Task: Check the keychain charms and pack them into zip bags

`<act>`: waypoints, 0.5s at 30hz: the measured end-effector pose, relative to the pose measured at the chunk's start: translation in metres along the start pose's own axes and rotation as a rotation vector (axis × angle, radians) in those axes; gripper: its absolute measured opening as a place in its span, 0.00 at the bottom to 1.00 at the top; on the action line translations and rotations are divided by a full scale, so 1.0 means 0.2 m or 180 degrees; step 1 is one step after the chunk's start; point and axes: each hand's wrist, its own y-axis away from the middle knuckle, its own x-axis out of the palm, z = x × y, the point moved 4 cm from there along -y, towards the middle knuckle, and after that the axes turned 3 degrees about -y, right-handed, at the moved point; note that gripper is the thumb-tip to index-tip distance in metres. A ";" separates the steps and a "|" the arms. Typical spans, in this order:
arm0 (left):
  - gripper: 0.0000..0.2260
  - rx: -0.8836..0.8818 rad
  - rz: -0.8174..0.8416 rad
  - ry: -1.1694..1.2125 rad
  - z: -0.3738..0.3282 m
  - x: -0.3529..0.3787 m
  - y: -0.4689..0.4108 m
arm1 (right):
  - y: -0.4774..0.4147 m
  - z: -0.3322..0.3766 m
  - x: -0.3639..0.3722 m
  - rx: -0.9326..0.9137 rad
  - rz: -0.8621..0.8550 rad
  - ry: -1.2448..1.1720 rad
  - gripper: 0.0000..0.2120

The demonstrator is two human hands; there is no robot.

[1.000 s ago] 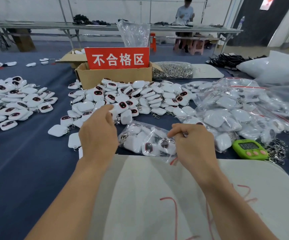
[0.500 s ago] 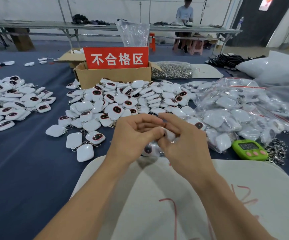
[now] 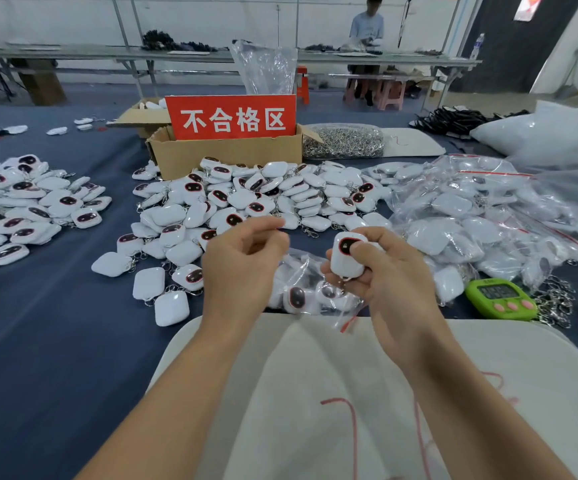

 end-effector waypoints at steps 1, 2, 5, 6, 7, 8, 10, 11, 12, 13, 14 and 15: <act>0.08 0.0049 0.0192 0.0002 -0.02 0.03 0.02 | 0.00 -0.01 0.02 0.0114 0.0134 0.0013 0.08; 0.08 0.0081 0.0359 -0.0024 -0.03 0.06 0.05 | 0.01 -0.03 0.03 0.0212 0.0249 0.0046 0.08; 0.09 0.0174 0.0700 -0.0245 -0.04 0.11 0.09 | 0.02 -0.04 0.06 0.0295 0.0453 0.0057 0.10; 0.10 0.0200 0.0743 -0.0325 -0.04 0.11 0.09 | 0.02 -0.04 0.06 0.0296 0.0454 0.0050 0.10; 0.10 0.0227 0.0756 -0.0372 -0.04 0.11 0.09 | 0.01 -0.04 0.06 0.0296 0.0434 0.0065 0.11; 0.10 0.0252 0.0756 -0.0392 -0.03 0.11 0.08 | 0.01 -0.05 0.05 0.0293 0.0407 0.0094 0.12; 0.10 0.0292 0.0738 -0.0407 -0.03 0.11 0.07 | 0.01 -0.04 0.05 0.0260 0.0351 0.0159 0.12; 0.10 0.0309 0.0721 -0.0427 -0.03 0.11 0.07 | 0.01 -0.04 0.05 0.0237 0.0316 0.0193 0.11; 0.09 0.0317 0.0710 -0.0450 -0.03 0.11 0.07 | 0.01 -0.04 0.05 0.0216 0.0273 0.0239 0.11; 0.09 0.0310 0.0717 -0.0465 -0.03 0.11 0.07 | 0.01 -0.04 0.04 0.0195 0.0225 0.0296 0.11; 0.08 0.0296 0.0739 -0.0460 -0.03 0.11 0.07 | 0.01 -0.04 0.04 0.0172 0.0185 0.0364 0.11; 0.08 0.0286 0.0762 -0.0437 -0.03 0.11 0.08 | 0.01 -0.04 0.04 0.0151 0.0152 0.0443 0.11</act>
